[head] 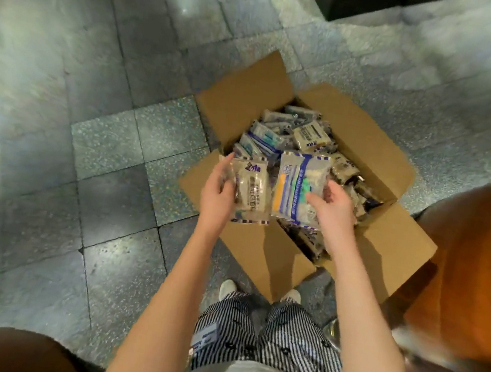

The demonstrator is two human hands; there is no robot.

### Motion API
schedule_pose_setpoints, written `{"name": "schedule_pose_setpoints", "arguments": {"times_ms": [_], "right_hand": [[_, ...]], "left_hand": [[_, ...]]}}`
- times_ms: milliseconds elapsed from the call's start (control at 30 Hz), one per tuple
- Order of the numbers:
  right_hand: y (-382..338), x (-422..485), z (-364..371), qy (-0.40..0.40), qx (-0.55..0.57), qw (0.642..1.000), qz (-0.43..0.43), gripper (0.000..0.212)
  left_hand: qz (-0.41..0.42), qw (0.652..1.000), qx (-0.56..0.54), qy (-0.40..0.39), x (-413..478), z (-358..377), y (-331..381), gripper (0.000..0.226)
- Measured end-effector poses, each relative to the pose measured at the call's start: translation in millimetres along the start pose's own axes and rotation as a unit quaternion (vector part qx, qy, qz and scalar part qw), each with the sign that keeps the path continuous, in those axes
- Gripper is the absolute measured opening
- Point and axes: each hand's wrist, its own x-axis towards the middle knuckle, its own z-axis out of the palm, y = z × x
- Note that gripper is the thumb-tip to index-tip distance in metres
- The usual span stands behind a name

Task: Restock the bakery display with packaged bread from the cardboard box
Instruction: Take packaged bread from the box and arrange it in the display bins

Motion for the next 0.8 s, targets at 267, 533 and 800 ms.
{"name": "schedule_pose_setpoints", "arguments": {"times_ms": [267,533,800], "right_hand": [[-68.4,-38.9,51.2,-0.143,0.038,0.987,-0.067,0.043],[-53.6,-115.0,104.6,-0.359,-0.014,0.929,-0.089,0.031],[-28.6,-234.2,164.7,-0.494,-0.057,0.850,-0.176,0.050]], "left_hand": [[-0.007,0.986,-0.082,0.147,-59.0,-83.7,25.0,0.034],[-0.025,0.934,-0.132,0.332,-193.5,-134.9,16.3,0.034],[-0.099,0.826,-0.092,0.547,-354.0,-184.1,-44.3,0.029]]}}
